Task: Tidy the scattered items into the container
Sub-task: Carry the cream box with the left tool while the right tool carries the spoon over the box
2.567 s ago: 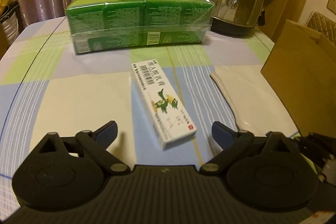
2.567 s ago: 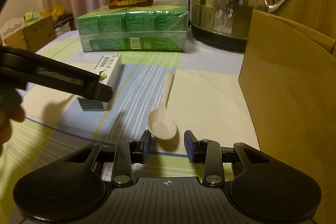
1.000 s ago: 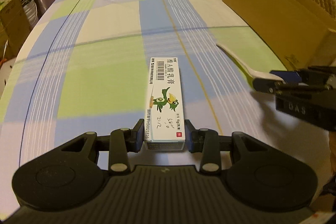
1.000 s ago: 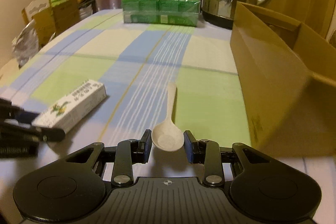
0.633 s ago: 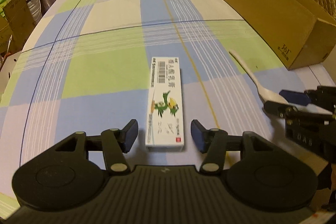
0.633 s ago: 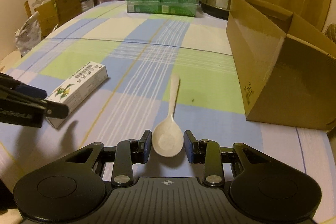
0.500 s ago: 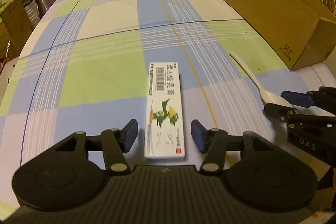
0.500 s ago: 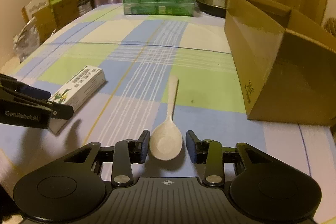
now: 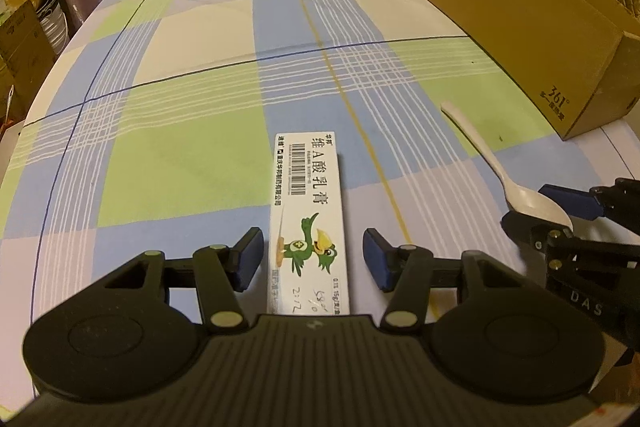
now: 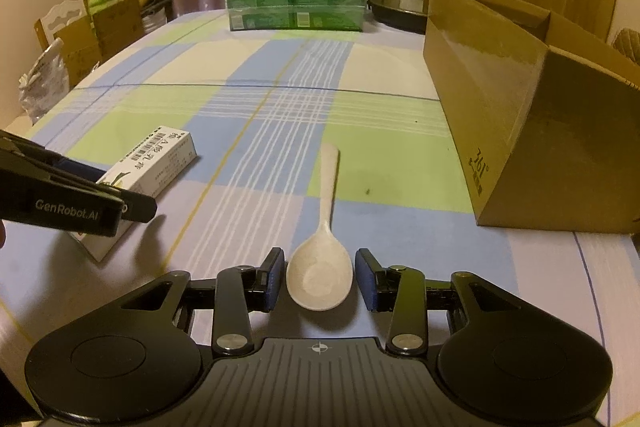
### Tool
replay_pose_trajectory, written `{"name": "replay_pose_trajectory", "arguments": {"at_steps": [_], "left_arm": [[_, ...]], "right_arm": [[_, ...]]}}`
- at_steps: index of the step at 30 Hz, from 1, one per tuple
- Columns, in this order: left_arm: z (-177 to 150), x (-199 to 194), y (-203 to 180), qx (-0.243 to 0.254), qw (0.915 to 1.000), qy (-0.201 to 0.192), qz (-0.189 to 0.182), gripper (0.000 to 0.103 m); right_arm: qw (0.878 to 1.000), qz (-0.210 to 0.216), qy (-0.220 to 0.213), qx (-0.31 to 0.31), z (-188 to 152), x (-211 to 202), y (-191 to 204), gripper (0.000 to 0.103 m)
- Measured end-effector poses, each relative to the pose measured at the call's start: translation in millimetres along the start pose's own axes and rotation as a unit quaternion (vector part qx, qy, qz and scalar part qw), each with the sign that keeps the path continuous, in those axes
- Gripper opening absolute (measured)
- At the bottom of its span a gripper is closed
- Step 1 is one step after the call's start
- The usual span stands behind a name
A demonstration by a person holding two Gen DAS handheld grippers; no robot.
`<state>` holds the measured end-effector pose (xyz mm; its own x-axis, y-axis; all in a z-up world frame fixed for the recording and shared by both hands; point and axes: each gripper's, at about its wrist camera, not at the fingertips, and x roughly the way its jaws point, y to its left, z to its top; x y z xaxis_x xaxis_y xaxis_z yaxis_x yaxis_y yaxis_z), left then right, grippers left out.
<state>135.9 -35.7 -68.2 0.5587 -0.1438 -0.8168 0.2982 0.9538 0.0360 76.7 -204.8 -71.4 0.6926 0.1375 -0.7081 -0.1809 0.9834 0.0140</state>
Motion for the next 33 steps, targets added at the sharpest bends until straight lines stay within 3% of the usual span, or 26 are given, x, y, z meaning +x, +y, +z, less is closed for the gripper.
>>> {"name": "replay_pose_trajectory", "arguments": {"at_steps": [2,6,19,33], "left_arm": [[1.0,1.6,1.0,-0.001,1.0000,0.002,0.002,0.047],[1.7,4.9,2.5,-0.003,0.9999,0.010,0.000,0.034],[-13.5,-17.1,-1.4,-0.013,0.9998,0.013,-0.008,0.033],[-19.9,-59.8,-11.2,-0.018,0.9997,-0.013,-0.014,0.033]], "right_arm": [[1.000,0.001,0.000,-0.003,0.0,0.6,0.6,0.031],[1.000,0.003,0.004,-0.006,0.7,0.5,0.7,0.030],[1.000,0.006,-0.004,-0.019,0.9,-21.6,-0.4,0.030],[0.998,0.000,-0.048,-0.038,12.2,-66.4,9.6,0.030]]}}
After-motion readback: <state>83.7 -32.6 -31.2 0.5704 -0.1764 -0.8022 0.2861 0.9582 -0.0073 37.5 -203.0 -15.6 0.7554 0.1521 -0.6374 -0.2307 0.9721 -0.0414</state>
